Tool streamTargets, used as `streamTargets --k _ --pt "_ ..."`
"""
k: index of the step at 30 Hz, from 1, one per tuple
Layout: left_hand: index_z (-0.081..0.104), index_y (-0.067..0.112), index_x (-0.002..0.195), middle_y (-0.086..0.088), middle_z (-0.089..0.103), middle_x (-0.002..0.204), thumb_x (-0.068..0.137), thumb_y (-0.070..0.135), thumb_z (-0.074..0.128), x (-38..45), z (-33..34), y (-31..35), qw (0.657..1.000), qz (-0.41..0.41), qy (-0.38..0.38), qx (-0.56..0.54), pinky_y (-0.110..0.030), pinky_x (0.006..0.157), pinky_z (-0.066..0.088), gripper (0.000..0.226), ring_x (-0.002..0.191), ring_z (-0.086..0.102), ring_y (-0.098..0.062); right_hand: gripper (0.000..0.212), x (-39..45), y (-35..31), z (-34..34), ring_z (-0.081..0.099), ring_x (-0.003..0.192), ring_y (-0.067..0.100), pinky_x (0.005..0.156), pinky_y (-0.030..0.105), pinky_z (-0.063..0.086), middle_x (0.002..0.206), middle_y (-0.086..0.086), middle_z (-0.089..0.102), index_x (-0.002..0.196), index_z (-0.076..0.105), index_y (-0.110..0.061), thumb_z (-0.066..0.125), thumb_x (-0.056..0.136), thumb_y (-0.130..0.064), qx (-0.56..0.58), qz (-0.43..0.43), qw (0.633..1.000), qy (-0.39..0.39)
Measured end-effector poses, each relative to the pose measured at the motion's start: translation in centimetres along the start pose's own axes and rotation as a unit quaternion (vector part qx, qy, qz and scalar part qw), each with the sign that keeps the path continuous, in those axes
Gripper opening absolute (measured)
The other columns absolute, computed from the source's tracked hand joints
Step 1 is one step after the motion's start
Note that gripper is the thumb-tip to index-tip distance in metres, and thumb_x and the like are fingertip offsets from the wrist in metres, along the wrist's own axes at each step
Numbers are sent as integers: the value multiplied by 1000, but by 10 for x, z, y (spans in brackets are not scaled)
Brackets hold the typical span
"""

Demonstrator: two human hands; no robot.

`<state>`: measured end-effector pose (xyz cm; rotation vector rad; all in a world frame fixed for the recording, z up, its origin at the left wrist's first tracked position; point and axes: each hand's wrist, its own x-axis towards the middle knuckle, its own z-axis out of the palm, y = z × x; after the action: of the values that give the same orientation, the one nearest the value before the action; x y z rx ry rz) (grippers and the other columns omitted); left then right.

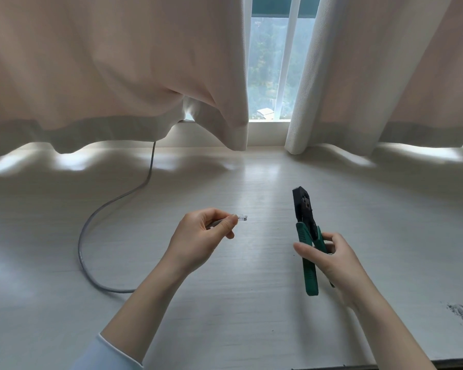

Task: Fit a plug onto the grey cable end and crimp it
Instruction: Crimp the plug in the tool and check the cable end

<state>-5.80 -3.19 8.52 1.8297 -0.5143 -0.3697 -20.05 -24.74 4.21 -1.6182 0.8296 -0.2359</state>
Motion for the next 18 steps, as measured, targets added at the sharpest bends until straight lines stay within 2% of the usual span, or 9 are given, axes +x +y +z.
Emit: streamTargets --k 3,5,7,12,15,18 --pt "73 24 76 10 71 64 87 35 67 0 -1 0 1000 6 3 -4 -9 51 36 17 58 52 -3 79 0 -6 1 66 92 13 79 39 51 100 -1 68 104 60 -31 84 36 -63 33 19 998 -42" --pt "73 23 75 11 71 63 87 34 67 0 -1 0 1000 9 3 -7 -8 50 36 17 55 51 1 82 -1 -10 0 68 81 12 68 38 54 96 2 67 107 62 -22 86 36 -55 80 32 992 -91" --pt "73 22 75 11 70 62 87 32 67 0 0 0 1000 11 4 -10 -7 50 36 17 53 51 4 75 -4 -14 -1 67 80 16 61 34 54 96 7 64 107 63 -16 86 43 -46 130 51 979 -148" --pt "73 21 76 9 71 63 88 32 67 0 2 -1 1000 10 1 -17 -9 53 37 17 58 54 1 75 -4 -20 -8 62 89 25 79 50 54 101 14 60 122 55 -10 81 55 -34 205 103 937 -264" --pt "73 21 76 10 70 62 88 33 67 0 2 -1 1000 10 3 -17 -8 53 37 18 59 55 2 82 -3 -22 -10 60 91 27 86 50 48 102 14 58 132 51 -11 79 57 -27 219 118 919 -305" --pt "73 21 76 10 70 63 88 33 67 0 3 -1 1000 8 3 -17 -8 56 38 18 62 57 1 81 -2 -22 -6 59 93 28 87 49 46 100 14 58 132 52 -11 76 56 -22 219 123 914 -320"
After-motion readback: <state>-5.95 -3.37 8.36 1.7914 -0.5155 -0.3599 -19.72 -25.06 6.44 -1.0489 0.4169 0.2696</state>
